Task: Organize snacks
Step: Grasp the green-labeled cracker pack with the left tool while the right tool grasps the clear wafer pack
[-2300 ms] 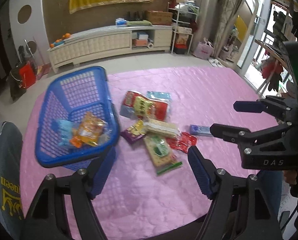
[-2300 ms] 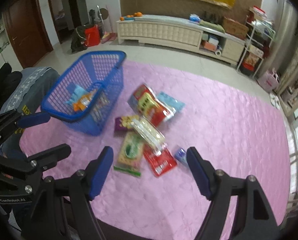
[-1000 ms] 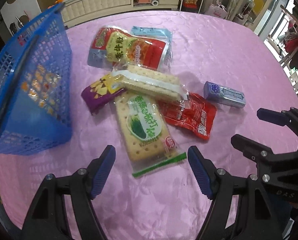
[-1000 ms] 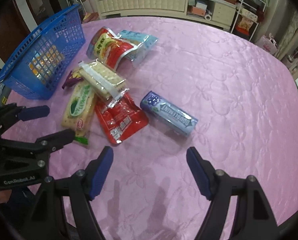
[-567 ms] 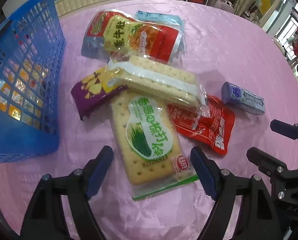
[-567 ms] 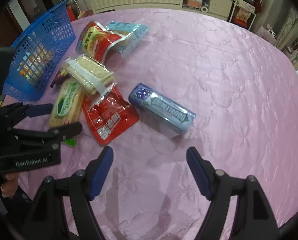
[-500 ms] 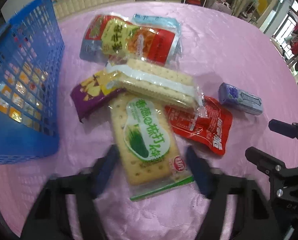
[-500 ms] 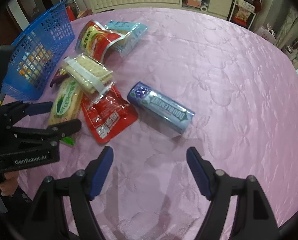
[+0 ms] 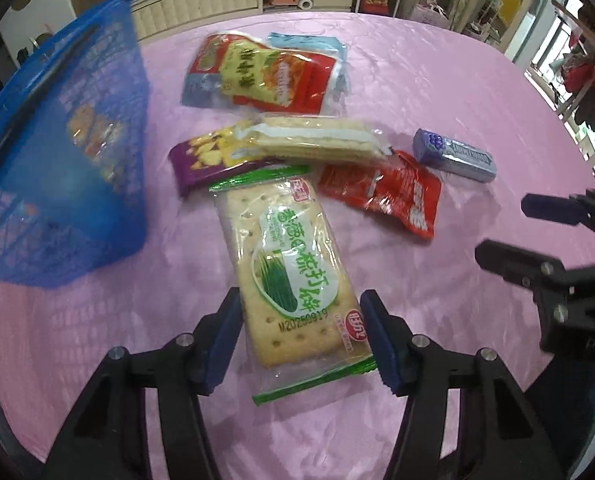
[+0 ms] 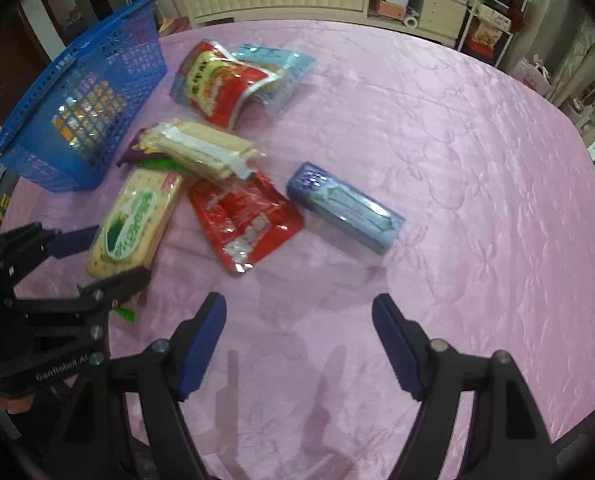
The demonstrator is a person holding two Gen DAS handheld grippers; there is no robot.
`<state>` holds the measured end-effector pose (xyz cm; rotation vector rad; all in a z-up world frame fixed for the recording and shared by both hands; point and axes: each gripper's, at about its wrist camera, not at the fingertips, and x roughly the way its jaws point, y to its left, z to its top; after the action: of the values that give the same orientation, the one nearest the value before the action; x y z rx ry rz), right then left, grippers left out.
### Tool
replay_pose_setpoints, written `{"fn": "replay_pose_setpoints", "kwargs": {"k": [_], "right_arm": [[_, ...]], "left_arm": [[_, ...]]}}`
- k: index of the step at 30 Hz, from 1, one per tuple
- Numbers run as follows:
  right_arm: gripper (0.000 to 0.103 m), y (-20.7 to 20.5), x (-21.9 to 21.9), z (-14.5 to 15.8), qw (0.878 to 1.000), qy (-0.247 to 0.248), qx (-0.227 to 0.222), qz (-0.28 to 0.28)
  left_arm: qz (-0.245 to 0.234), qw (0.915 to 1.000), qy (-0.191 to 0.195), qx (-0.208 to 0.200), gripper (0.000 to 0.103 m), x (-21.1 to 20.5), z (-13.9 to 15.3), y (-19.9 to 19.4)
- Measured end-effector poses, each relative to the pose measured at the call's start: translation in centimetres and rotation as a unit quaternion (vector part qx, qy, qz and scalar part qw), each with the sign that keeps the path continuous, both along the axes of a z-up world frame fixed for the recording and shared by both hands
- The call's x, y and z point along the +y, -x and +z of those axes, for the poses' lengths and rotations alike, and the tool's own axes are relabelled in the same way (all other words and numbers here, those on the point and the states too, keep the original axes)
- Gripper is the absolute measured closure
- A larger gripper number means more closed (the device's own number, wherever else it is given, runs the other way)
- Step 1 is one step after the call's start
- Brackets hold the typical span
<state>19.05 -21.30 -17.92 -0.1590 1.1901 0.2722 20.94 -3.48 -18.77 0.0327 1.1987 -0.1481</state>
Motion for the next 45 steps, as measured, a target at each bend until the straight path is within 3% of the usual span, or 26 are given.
{"fn": "replay_pose_setpoints", "kwargs": {"k": [10,18,32,41,43,44,45], "right_arm": [[0.024,-1.6,3.9,0.1,0.997,-0.001,-0.026,0.079],[0.015,-3.0,7.0,-0.4,0.981,0.026,-0.064,0.184],[0.015,-8.1,9.6,-2.4,0.964,0.021,-0.033,0.263],[0.015,-10.6,11.9,-3.4,0.946,0.053,-0.01,0.32],[0.029,-10.5,11.9,-3.4,0.943,0.03,-0.006,0.332],[0.044,-10.6,11.9,-3.2,0.943,0.031,-0.011,0.331],[0.049,-10.4,11.6,-3.0,0.945,0.032,-0.011,0.325]], "left_arm": [[0.072,0.9966,0.018,-0.037,0.046,3.2,0.5,2.8],[0.115,0.9906,0.045,-0.058,0.05,4.3,0.8,4.3],[0.132,0.9873,0.057,-0.066,0.05,4.1,0.6,3.1],[0.146,0.986,0.061,-0.053,0.05,4.2,0.2,0.8],[0.147,0.9858,0.063,-0.053,0.05,4.2,0.3,0.8],[0.147,0.9857,0.064,-0.054,0.051,4.2,0.4,0.8],[0.146,0.9858,0.063,-0.053,0.051,4.2,0.4,0.9]]}}
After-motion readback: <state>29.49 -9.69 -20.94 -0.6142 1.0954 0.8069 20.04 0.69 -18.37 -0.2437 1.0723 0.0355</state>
